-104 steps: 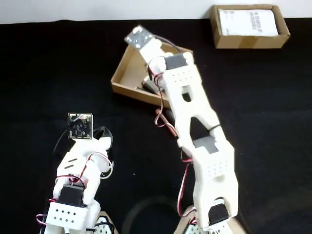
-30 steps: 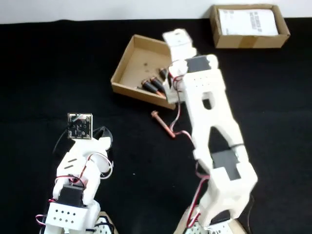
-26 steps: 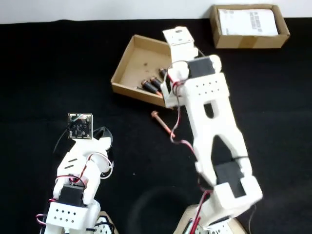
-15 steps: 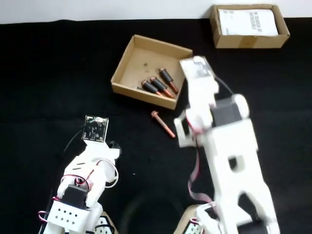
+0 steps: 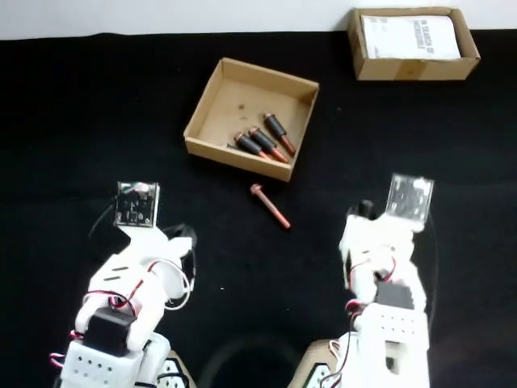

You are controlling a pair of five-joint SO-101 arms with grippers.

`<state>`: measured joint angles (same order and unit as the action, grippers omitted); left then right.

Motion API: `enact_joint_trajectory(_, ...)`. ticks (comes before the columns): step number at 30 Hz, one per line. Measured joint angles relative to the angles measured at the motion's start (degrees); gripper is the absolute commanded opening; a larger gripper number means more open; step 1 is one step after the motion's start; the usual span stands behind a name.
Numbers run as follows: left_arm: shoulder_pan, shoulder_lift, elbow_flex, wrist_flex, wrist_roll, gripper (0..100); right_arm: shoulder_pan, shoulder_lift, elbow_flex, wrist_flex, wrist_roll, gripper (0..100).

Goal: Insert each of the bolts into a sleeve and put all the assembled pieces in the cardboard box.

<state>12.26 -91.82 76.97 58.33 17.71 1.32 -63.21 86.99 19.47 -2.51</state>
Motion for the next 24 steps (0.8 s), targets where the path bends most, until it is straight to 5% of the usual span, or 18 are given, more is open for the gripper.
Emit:
enact_joint_trajectory(11,6.51,50.46,-37.19,8.79,13.63,12,2.46,-0.7,8.35,-13.71,-5.45,0.7)
enact_joint_trajectory(24,10.81,91.96,-69.54,14.95,26.11,12,9.14,-0.88,8.35,-14.59,-9.32,0.7)
